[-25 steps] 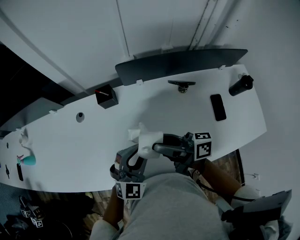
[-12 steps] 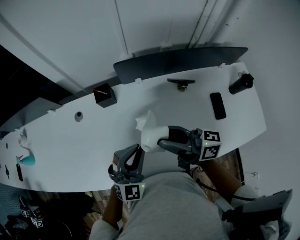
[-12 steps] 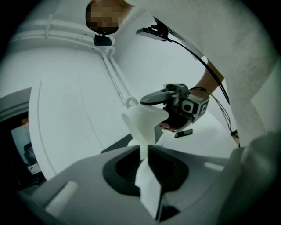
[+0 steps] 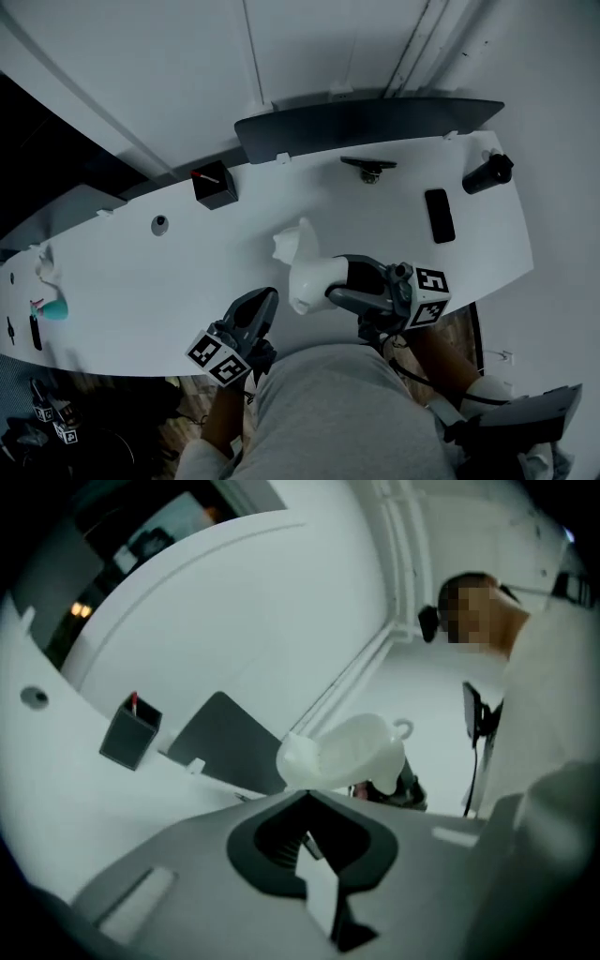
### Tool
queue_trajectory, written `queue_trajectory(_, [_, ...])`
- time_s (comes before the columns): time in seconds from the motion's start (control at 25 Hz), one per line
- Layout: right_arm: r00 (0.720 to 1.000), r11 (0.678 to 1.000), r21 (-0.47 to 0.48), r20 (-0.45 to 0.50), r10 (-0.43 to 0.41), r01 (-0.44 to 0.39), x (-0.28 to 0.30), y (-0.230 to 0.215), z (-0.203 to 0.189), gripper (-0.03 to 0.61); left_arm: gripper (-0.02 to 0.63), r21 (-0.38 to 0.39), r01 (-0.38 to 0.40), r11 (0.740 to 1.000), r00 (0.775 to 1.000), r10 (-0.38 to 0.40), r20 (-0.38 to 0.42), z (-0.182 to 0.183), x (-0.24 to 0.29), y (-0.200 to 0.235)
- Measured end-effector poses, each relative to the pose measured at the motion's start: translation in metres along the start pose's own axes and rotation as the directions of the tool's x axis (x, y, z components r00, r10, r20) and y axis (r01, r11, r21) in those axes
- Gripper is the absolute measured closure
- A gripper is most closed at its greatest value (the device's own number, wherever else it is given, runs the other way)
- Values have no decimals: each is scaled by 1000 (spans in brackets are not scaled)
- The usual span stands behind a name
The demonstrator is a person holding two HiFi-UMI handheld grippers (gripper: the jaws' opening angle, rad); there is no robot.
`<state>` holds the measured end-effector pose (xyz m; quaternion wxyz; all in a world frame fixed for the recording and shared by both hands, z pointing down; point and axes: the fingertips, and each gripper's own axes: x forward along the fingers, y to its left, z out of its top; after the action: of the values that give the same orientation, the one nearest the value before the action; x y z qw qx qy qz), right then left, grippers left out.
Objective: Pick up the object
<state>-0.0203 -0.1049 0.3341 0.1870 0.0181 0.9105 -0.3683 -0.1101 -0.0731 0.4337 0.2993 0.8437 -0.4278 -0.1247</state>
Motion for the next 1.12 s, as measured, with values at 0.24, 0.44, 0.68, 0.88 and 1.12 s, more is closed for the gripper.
queue_trajectory(0.24, [1000, 999, -36, 2, 23, -23, 4, 9, 7, 394, 614, 137, 11, 990, 1000, -10, -11, 2, 7, -15])
queue_trajectory(0.44, [1000, 999, -43, -6, 15, -16, 5, 13, 5, 396, 614, 168, -6, 986, 1000, 9, -19, 4, 8, -15])
queue_trajectory(0.68, [995, 997, -20, 52, 82, -81, 7, 31, 14, 396, 614, 19, 68, 998, 998, -68, -15, -6, 3, -26])
queue_trajectory(0.88, [949, 968, 16, 201, 241, -249, 5, 66, 41, 397, 612, -310, 398, 864, 913, -341, 223, 22, 3, -66])
queue_trajectory(1.12, [892, 904, -26, 153, 425, -426, 21, 118, 53, 397, 524, -382, 751, 539, 660, -598, 455, 84, -14, -117])
